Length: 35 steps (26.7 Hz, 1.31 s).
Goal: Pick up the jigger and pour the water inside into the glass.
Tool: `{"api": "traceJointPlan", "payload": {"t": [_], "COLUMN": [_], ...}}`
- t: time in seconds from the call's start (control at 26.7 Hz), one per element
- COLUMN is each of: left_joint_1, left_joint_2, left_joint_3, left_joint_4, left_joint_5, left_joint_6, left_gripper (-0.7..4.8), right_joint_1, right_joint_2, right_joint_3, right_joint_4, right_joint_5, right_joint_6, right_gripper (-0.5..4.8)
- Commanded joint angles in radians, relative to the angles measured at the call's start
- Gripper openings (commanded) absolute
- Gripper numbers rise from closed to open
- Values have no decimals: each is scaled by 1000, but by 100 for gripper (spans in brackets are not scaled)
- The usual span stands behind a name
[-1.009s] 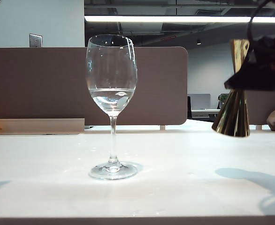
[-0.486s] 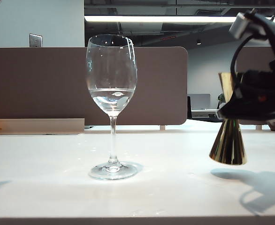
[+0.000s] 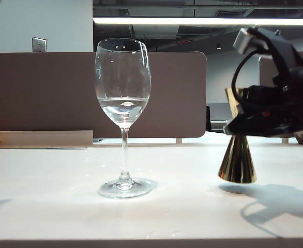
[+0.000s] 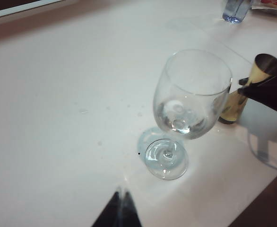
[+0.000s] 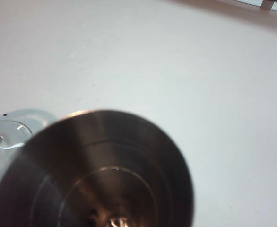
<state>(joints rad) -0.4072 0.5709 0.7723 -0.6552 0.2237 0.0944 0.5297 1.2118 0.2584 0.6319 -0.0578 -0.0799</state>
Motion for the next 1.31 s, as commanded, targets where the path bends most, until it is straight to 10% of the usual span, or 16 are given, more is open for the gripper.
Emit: {"api": "traceJointPlan", "payload": {"t": [0.04,0.19,0.52,0.9,1.01,1.31], "left_joint_1": [-1,-1,-1,-1,-1,-1], "left_joint_2": [0,0,0,0,0,0], "left_joint_3": [3,3,3,3,3,3], "left_joint_4": [6,6,6,6,6,6], "left_joint_5": [0,0,0,0,0,1], "left_joint_6": [3,3,3,3,3,3], "left_gripper": [-5,-5,-5,-5,-5,-5], "right_joint_1": [0,0,1,1,1,1], "right_joint_2": [35,48,46,-19,-113,-343], "right_joint_3": [2,2,2,2,1,1], "right_joint_4": [24,23,23,-66,-187,-437], "right_joint_5": [-9,-9,-13,11,40,40], "right_joint_6": [3,3,3,3,3,32], "right_gripper": [-1,21,286,347,447,447]}}
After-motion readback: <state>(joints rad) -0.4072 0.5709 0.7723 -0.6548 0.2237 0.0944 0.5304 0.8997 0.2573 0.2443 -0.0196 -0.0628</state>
